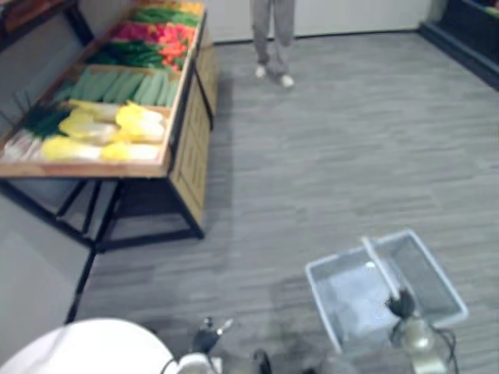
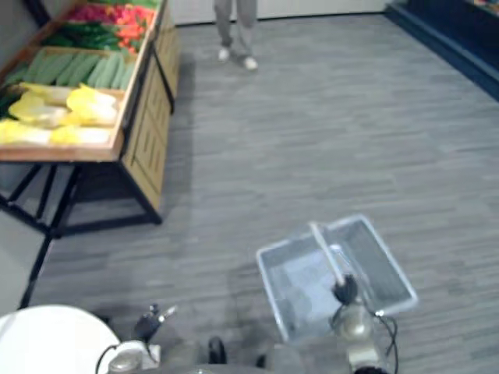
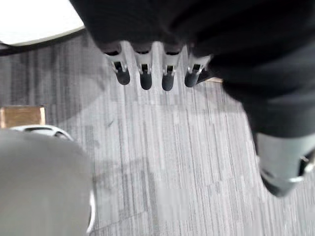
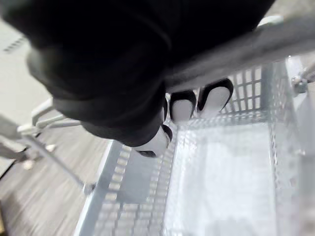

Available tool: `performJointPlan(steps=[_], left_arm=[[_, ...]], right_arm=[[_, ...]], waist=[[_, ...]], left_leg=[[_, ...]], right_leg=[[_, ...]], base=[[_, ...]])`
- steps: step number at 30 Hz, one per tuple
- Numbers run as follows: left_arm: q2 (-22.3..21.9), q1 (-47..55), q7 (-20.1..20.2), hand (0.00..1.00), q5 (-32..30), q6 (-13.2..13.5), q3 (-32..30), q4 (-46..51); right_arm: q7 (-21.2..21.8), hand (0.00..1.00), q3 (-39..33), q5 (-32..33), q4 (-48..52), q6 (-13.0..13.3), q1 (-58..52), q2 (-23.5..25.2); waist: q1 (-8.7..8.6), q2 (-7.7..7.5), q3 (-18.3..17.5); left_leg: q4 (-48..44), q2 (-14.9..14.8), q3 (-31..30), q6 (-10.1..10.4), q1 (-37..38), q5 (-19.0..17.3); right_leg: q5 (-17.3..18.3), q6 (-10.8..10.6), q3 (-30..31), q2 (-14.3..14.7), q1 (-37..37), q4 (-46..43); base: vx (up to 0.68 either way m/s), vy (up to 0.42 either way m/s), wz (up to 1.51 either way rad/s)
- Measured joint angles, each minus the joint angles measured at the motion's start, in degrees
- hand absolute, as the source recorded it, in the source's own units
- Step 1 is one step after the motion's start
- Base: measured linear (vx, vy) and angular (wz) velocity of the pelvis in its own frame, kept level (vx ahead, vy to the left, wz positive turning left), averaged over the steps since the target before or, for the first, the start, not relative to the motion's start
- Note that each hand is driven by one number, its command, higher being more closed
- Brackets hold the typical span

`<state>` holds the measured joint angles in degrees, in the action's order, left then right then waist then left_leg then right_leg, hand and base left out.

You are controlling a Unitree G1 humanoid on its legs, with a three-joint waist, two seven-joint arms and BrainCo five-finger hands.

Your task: Pick vegetable in the basket

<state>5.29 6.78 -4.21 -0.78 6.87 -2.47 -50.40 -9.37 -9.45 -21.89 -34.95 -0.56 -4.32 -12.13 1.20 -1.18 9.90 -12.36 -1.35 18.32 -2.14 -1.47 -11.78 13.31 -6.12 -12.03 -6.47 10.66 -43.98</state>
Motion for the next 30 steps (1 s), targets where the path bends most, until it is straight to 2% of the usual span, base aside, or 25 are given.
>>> performJointPlan(steps=[1,2,3,5,7,9,11,12,13,14,15,16,17,18,20,21,22,23,24,25,26,27,28,29,30], left_arm=[[0.52,-0.12,-0.02,0.0,0.0,-0.04,0.61,-0.01],[1.32,-0.35,0.0,0.0,-0.01,-0.06,1.91,0.01],[1.7,-0.57,-0.02,0.0,-0.04,-0.06,2.09,0.02],[1.91,-2.24,-0.03,0.0,-0.04,-0.08,2.04,0.02],[2.31,-4.2,-0.11,0.0,-0.08,-0.1,1.7,-0.06],[3.43,-5.71,-0.2,0.0,-0.37,0.0,1.05,-0.45],[3.97,-5.5,-0.08,0.0,-0.41,0.02,0.55,-1.83],[4.26,-5.03,0.09,0.0,-0.57,0.04,-0.93,-2.66],[3.71,-4.63,0.1,0.0,-0.57,0.03,-1.74,-2.69],[2.56,-3.4,0.19,0.0,-0.5,0.03,-3.12,-2.41],[1.75,-2.05,0.28,0.0,-0.46,0.02,-4.06,-2.41],[0.93,-0.98,0.28,0.0,-0.45,-0.02,-4.84,-2.4],[0.88,-0.39,0.36,0.0,-0.33,-0.04,-4.86,-2.4],[0.86,0.45,0.37,0.0,-0.18,-0.05,-4.92,-2.3],[0.44,0.74,0.35,0.0,0.02,0.05,-5.38,-1.82],[-0.51,0.68,0.27,0.0,0.11,0.08,-6.58,-1.13],[-0.89,0.63,0.36,0.0,0.13,0.15,-7.18,-0.86],[-0.75,0.2,0.23,0.0,0.66,0.15,-7.55,-0.78],[-0.69,0.09,0.22,0.0,0.65,0.15,-7.64,-0.56],[-0.83,0.05,0.22,0.0,0.65,0.15,-7.61,-0.51],[-1.2,0.14,0.25,0.0,0.64,0.14,-7.7,-0.47],[-1.72,0.7,0.33,0.0,0.61,0.04,-8.9,-0.65],[-1.73,0.99,0.43,0.0,0.64,-0.05,-9.8,-1.25],[-0.39,0.08,0.42,0.0,0.53,-0.36,-10.74,-2.22],[-0.08,0.37,0.06,0.0,0.54,-0.47,-10.8,-2.4]], right_arm=[[-0.04,1.0,-1.1,0.54,-0.14,-0.22,-0.44,0.59],[-0.34,1.0,-4.0,2.67,-0.85,-0.71,-1.21,2.26],[-0.62,1.0,-6.02,4.16,-2.04,-0.66,-2.16,2.63],[-1.74,1.0,-8.73,5.11,-3.56,-0.58,-3.23,2.89],[-2.14,1.0,-10.3,6.52,-5.7,-0.13,-3.07,2.9],[-2.18,1.0,-10.56,7.2,-7.79,0.62,-2.84,3.13],[-2.08,1.0,-10.67,7.53,-8.44,0.83,-2.92,3.26],[-1.78,1.0,-11.42,8.5,-9.53,0.94,-2.66,3.82],[-1.7,1.0,-11.61,8.49,-10.04,1.32,-2.33,3.79],[-1.19,1.0,-11.22,8.5,-10.42,1.86,-1.56,3.37],[-0.6,1.0,-10.03,8.48,-10.48,2.07,-1.42,2.83],[0.21,1.0,-8.64,8.47,-11.33,1.96,-0.63,2.29],[0.36,1.0,-7.93,8.46,-12.19,1.73,-0.01,2.25],[1.16,1.0,-6.31,8.46,-13.96,1.31,0.88,2.35],[1.73,1.0,-5.46,8.45,-15.25,1.28,1.81,2.35],[2.41,1.0,-5.74,8.44,-15.63,0.93,3.1,2.36],[2.44,1.0,-5.85,8.43,-15.63,0.87,3.19,2.41],[2.44,1.0,-6.26,8.39,-15.56,0.85,3.18,2.43],[2.42,1.0,-7.63,8.39,-15.4,0.87,2.27,2.32],[2.42,1.0,-8.38,8.4,-15.33,0.87,1.66,2.1],[2.36,1.0,-9.13,8.4,-15.32,0.74,0.38,1.47],[2.35,1.0,-9.85,8.39,-15.36,0.36,-0.77,1.21],[2.4,1.0,-10.25,8.34,-15.57,-0.27,-1.32,1.69],[2.3,1.0,-10.39,8.38,-15.85,-0.55,-1.77,2.87],[2.02,1.0,-10.76,8.5,-16.25,-0.75,-1.55,3.16]], waist=[[-0.45,0.07,0.02],[-1.68,-0.15,0.18],[-2.73,-0.09,0.22],[-3.72,0.29,0.44],[-4.28,0.44,0.56],[-4.27,0.11,0.88],[-4.57,0.05,0.81],[-4.22,-0.37,0.48],[-4.05,0.09,0.5],[-3.04,2.08,0.47],[-2.45,3.25,0.8],[-1.98,4.1,1.29],[-1.53,4.22,1.46],[0.29,3.68,1.78],[1.41,3.11,2.07],[1.6,2.86,2.25],[1.7,2.65,2.39],[2.19,1.98,2.8],[2.12,1.59,2.96],[2.04,1.66,2.94],[2.01,2.02,2.73],[2.19,2.44,2.47],[1.97,2.18,2.25],[1.07,-0.13,1.99],[0.87,-1.97,2.12]], left_leg=[[0.86,0.28,-0.5,-0.6,1.53,0.06],[2.38,0.23,-2.22,-0.6,4.31,-0.25],[3.47,-0.58,-4.06,-0.01,6.27,-0.2],[4.98,-2.17,-7.45,1.03,7.47,-0.8],[6.69,-4.54,-10.18,2.79,8.59,-1.49],[8.99,-7.54,-11.98,6.31,12.66,-3.58],[10.61,-9.35,-12.66,7.55,16.1,-4.82],[3.29,-10.67,-12.78,8.29,16.16,-4.93],[-2.38,-12.0,-12.82,9.11,14.35,-4.19],[-14.74,-14.81,-12.87,9.35,9.72,0.02],[-24.41,-16.74,-13.07,9.09,5.66,6.52],[-35.86,-18.13,-14.42,10.05,0.92,7.92],[-40.41,-18.01,-14.36,10.27,-0.81,6.33],[-46.28,-16.82,-12.45,11.12,-4.12,2.82],[-44.79,-15.17,-9.25,11.49,-7.83,0.71],[-40.12,-14.19,-6.06,11.23,-10.55,-0.77],[-36.88,-13.71,-4.2,10.76,-11.69,-1.05],[-27.83,-12.27,0.34,10.11,-12.51,-0.79],[-17.3,-10.76,6.72,7.96,-12.18,1.45],[-12.39,-10.08,10.63,6.47,-12.01,3.57],[-5.63,-9.48,18.91,2.57,-11.92,7.93],[-4.65,-8.95,24.25,-1.81,-11.97,11.21],[-4.17,-7.63,24.17,-9.23,-11.15,7.2],[-4.03,-4.51,21.66,-8.81,-10.66,6.65],[-1.26,-1.04,18.39,-8.3,-8.81,5.63]], right_leg=[[0.08,0.18,-0.06,-1.06,1.82,-4.21],[0.97,1.59,-0.14,-1.7,2.93,-5.67],[1.64,2.71,-0.21,-1.6,3.31,-1.46],[1.39,2.39,-0.04,-1.06,4.39,10.19],[-2.15,1.62,-0.09,-0.31,5.65,24.01],[-10.43,0.48,-0.11,-0.92,6.27,39.42],[-11.53,0.27,-0.26,-1.61,6.25,39.13],[-17.09,0.86,-0.34,-1.31,7.04,31.98],[-15.81,1.94,-0.29,-0.62,6.82,30.12],[-13.53,3.63,-0.54,1.59,4.73,29.74],[-11.64,4.54,-0.21,3.47,2.36,30.6],[-10.78,5.21,0.43,5.42,-1.66,32.19],[-10.24,5.56,1.61,6.18,-3.89,33.12],[-9.5,6.25,3.49,6.77,-9.42,36.08],[-9.47,6.22,4.75,6.73,-13.62,38.78],[-9.5,6.03,5.05,6.54,-15.94,40.2],[-9.3,5.72,5.01,6.3,-16.98,40.83],[-8.74,4.89,4.38,5.41,-19.82,42.78],[-7.82,3.67,2.27,4.58,-22.77,44.9],[-7.16,3.0,0.84,4.48,-23.9,45.68],[-4.58,1.87,-1.8,4.57,-26.03,45.79],[0.35,0.31,-4.65,4.73,-26.78,41.42],[3.67,-1.03,-5.99,3.91,-25.95,34.45],[5.33,-2.69,-7.91,0.34,-23.25,24.42],[3.13,-4.38,-7.21,-3.61,-16.85,7.76]], base=[[0.43,0.129,0.38],[0.4,0.069,0.71],[0.43,-0.004,0.79],[0.5,-0.112,0.92],[0.49,-0.2,0.77],[0.57,-0.288,0.5],[0.64,-0.378,0.52],[0.68,-0.406,0.41],[0.83,-0.525,-0.01],[0.67,-0.462,-0.37],[0.78,-0.498,-0.53],[0.53,-0.27,-0.44],[0.77,-0.346,-0.72],[0.63,-0.255,-0.68],[0.53,-0.186,-0.57],[0.44,-0.114,-0.38],[0.65,-0.093,-0.35],[0.66,-0.041,-0.12],[0.65,-0.029,0.04],[0.55,0.018,0.34],[0.44,0.051,0.46],[0.58,0.133,0.64],[0.61,0.2,1.04],[0.71,0.255,1.37],[0.58,0.218,1.41]])
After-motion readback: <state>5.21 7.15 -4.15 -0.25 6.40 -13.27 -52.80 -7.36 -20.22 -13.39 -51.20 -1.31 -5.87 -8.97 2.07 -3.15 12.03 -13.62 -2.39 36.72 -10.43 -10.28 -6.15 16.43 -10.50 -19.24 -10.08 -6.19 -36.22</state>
